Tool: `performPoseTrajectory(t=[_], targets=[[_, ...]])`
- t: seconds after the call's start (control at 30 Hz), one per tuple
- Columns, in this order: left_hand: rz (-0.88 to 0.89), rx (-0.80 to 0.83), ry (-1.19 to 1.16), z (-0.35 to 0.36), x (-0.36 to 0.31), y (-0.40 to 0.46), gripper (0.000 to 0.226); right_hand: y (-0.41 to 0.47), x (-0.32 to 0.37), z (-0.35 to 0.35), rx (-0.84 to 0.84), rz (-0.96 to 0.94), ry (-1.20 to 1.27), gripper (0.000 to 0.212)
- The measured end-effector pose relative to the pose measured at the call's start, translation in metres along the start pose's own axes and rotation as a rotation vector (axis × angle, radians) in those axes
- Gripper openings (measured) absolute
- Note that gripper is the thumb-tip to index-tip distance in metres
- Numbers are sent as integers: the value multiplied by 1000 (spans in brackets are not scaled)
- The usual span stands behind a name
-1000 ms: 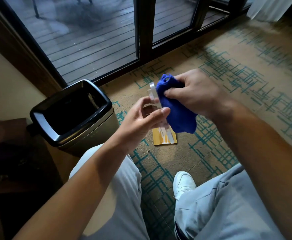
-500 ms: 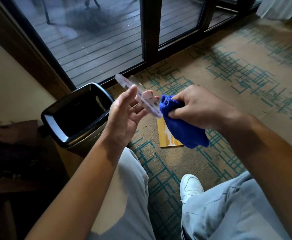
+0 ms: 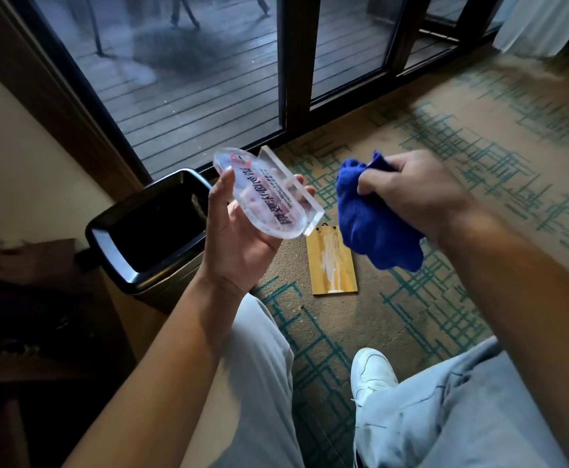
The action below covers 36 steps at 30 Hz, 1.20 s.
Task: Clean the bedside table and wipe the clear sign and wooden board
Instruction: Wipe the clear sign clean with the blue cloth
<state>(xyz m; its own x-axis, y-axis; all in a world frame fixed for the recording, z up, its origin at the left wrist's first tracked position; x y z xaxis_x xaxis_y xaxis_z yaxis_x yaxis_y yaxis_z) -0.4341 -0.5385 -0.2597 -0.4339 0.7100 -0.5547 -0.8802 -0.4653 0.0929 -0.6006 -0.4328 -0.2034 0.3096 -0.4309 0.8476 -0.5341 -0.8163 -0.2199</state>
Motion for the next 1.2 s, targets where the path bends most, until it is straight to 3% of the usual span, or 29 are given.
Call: performPoseTrajectory(t=[0.2, 0.37, 0.43, 0.53, 0.63, 0.8, 0.9, 1.03, 1.2], targets=[[-147, 106, 144, 10, 8, -6, 95, -6, 18, -11, -26, -86, 267, 24], [-133, 31, 353, 8, 9, -4, 110, -15, 20, 4, -15, -107, 190, 10], [-121, -22, 489, 4, 13, -4, 97, -18, 21, 13, -22, -126, 196, 11], [-73, -124, 887, 2, 17, -5, 83, -19, 21, 25, 19, -113, 217, 28], [-31, -78, 1123, 10, 23, -6, 75, -19, 17, 33, 99, -84, 195, 46], [-97, -30, 1004, 18, 32, -10, 36, -14, 7, 21, -38, -64, 174, 35], [-106, -58, 969, 24, 38, -12, 40, -15, 3, 27, -40, -3, 130, 43], [-158, -44, 992, 28, 40, -14, 40, -17, 1, 33, 79, 45, 114, 54], [-225, -73, 934, 24, 36, -18, 42, -18, 7, 25, 43, -55, -124, 40]])
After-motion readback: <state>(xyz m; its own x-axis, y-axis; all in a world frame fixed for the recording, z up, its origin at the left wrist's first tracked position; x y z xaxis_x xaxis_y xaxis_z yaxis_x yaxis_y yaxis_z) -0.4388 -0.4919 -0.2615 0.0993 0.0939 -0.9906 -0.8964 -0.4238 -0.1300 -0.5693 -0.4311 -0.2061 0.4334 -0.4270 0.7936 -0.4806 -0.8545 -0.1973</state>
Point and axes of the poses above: each hand's wrist, its own y-axis towards the middle knuckle, its own z-axis out of the palm, x = y × z, the point moved 6 cm from there along y, towards the middle knuckle, and after that the axes turned 9 degrees about x, right-handed, at the moved point
